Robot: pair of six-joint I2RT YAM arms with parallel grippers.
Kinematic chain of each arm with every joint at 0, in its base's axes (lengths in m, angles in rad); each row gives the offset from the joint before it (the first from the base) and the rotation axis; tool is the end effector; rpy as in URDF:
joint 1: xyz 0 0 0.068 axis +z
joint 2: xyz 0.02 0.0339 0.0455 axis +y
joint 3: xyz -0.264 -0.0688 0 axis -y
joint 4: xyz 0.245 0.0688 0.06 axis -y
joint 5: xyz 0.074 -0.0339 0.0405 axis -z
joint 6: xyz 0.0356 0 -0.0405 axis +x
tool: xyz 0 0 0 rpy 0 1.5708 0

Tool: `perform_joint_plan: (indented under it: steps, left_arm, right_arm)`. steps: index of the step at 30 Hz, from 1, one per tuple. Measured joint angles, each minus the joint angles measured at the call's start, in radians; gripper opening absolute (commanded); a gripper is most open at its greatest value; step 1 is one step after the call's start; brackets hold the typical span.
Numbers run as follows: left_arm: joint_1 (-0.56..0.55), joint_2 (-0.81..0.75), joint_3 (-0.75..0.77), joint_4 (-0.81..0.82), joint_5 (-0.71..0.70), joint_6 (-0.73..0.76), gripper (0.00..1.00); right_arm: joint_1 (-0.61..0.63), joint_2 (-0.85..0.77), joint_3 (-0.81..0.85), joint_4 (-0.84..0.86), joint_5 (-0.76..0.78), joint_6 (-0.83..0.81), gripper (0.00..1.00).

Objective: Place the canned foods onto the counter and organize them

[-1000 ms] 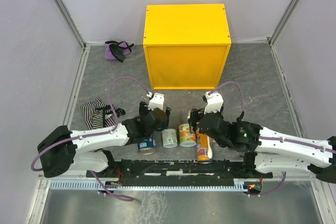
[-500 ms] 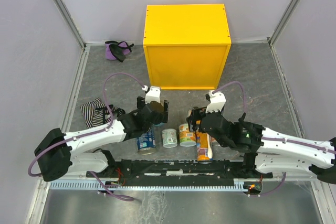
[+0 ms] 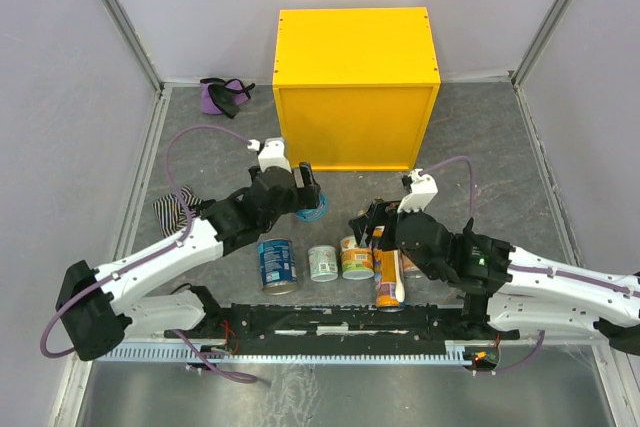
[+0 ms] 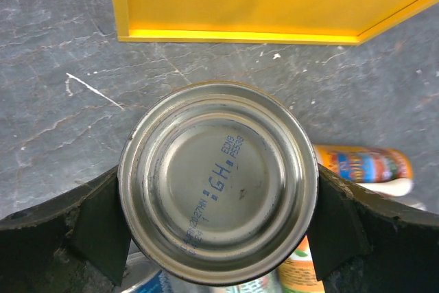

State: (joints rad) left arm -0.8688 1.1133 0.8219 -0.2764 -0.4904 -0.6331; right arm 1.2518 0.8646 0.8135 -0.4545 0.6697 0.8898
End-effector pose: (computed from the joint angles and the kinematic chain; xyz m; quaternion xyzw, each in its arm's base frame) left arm 0.1705 -0.1756 0.2808 -0.0159 0.8585 -0.1626 0.4862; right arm 0.0792 0.1693 0.3124 0.0177 0.8304 0.2851 0.4784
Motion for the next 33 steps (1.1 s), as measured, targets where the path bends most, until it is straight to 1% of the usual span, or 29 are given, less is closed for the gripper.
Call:
perform_joint_plan:
  steps: [5,12,19,26,33]
  left_arm:
    - [0.033,-0.015,0.050,-0.031,0.067,-0.080,0.03]
    - [0.096,-0.068,0.052,-0.032,0.190,-0.220,0.03]
    - [0.126,-0.126,0.052,-0.027,0.275,-0.349,0.03]
    - [0.140,-0.159,0.052,0.015,0.339,-0.464,0.03]
    - [0.163,-0.182,0.052,0.057,0.394,-0.552,0.03]
  right_arm:
    - [-0.023,0.001,-0.021,0.062,-0.052,0.027,0.91]
    - [-0.099,-0.003,-0.029,0.160,-0.147,0.084,0.94]
    - [-0.157,-0.003,-0.048,0.256,-0.244,0.159,0.95]
    - [-0.170,-0.002,-0.080,0.326,-0.293,0.222,0.95]
    - [-0.176,-0.004,-0.084,0.368,-0.304,0.251,0.96]
